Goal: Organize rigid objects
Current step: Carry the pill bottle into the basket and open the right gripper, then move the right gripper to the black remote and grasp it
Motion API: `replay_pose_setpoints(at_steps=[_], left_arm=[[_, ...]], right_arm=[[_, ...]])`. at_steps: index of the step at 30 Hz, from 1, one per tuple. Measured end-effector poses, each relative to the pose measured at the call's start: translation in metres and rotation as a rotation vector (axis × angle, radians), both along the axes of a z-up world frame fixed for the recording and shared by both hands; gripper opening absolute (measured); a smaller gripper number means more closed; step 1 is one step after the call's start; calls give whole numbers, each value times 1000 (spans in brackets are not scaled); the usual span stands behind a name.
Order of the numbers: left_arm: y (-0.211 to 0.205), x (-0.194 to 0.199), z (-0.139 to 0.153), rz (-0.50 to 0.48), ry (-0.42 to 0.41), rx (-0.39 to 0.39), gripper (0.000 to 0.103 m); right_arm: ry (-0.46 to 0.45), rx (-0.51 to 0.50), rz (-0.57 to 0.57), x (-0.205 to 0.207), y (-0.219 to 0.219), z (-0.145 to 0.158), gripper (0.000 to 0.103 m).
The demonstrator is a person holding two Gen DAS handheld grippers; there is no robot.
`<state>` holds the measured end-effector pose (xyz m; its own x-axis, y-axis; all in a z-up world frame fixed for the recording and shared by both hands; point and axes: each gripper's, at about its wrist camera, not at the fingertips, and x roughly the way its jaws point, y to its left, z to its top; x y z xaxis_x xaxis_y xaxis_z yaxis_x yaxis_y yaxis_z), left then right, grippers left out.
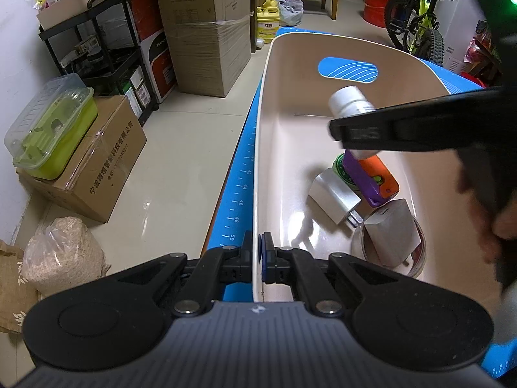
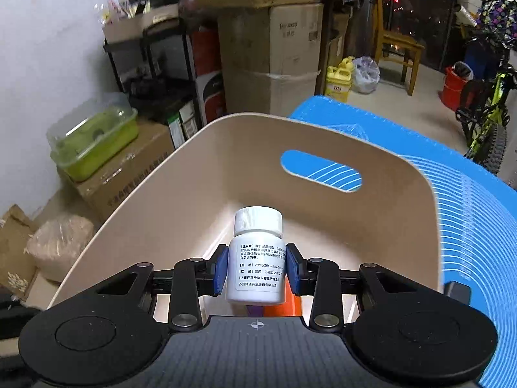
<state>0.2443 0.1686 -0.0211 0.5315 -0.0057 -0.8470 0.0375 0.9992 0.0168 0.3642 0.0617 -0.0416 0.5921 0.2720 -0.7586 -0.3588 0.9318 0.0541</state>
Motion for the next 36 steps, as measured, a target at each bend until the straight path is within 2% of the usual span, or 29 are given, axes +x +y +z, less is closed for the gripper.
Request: replay_pose_setpoints(at_steps=[6, 15, 16, 20, 23, 25, 36], left_arm=[[-2, 1, -1, 0, -2, -8, 5], [-3, 0, -2, 2, -2, -8, 5], [-3, 0, -2, 2, -2, -8, 5], [-3, 0, -2, 1, -2, -5, 5], [-3, 0, -3, 1, -2, -5, 5], [-3, 1, -3, 1, -2, -4, 5], [-2, 1, -3, 2, -2, -8, 5]], right_arm=[[39, -72, 43, 11, 17, -22, 44], [64, -109, 70, 16, 31, -29, 44], [68, -107, 66, 16, 30, -30, 50], [86, -88, 58, 17, 26, -32, 53], [79, -53, 42, 16, 17, -25, 56], [57, -31, 33, 11, 8, -17, 67], [-131, 94, -44, -40, -62, 49, 72]])
